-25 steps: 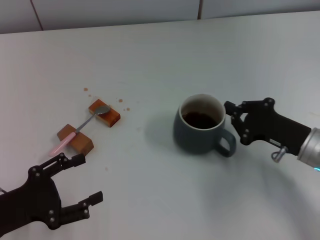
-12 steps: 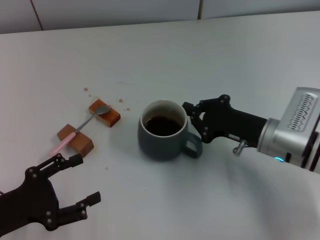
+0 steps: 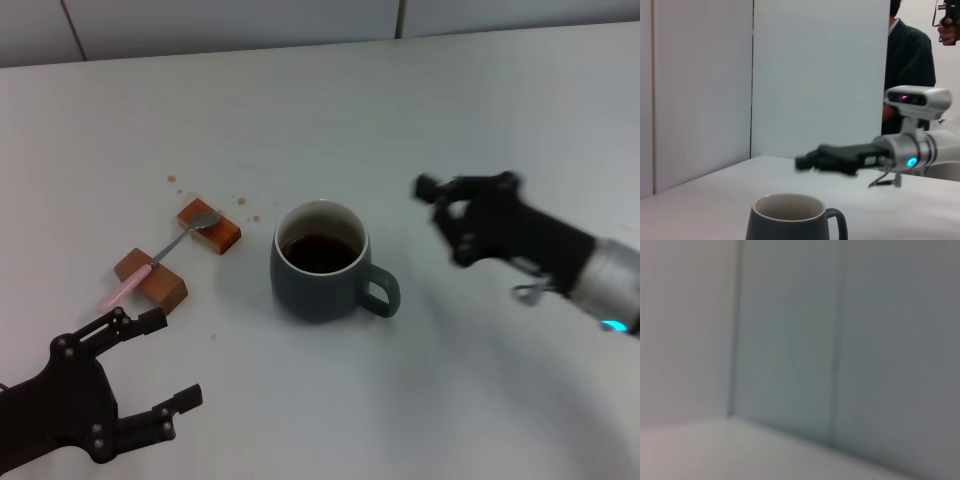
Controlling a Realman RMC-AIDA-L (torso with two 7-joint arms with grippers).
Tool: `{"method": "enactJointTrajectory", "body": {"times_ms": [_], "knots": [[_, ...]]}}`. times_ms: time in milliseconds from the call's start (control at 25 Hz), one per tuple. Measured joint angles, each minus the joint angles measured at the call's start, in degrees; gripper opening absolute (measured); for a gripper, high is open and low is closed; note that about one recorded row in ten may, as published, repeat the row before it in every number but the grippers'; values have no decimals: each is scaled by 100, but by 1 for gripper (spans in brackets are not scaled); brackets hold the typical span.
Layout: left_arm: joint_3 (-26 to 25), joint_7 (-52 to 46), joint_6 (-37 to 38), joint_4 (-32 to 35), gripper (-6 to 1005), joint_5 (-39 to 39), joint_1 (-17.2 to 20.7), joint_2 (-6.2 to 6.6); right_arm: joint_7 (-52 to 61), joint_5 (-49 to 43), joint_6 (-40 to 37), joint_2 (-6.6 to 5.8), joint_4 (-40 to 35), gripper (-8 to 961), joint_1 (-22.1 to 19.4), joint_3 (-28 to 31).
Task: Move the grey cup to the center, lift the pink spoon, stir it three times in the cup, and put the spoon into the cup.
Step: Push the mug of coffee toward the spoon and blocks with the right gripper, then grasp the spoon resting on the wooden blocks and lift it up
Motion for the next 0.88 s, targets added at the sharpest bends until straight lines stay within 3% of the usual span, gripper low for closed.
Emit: {"method": "enactJointTrajectory", "body": {"times_ms": [160,400,600,840,880], "knots": [[-41,20,20,1,861,0,12,-6,371,6,-1258,-6,-717,17,-572,462],[-43,105,26,-71,861,0,-19,-20,811,-123,-2477,-17,-1443,17,-1163,434],[-43,254,-15,-264,860,-8,-76,-16,816,-743,-2726,-15,-1520,18,-1447,423],[-53,213,24,-280,860,-12,-125,0,749,-1441,-2463,13,-1561,19,-1599,424],[-54,213,25,-281,860,-13,-126,0,750,-1594,-2391,12,-1561,62,-1593,424]]}}
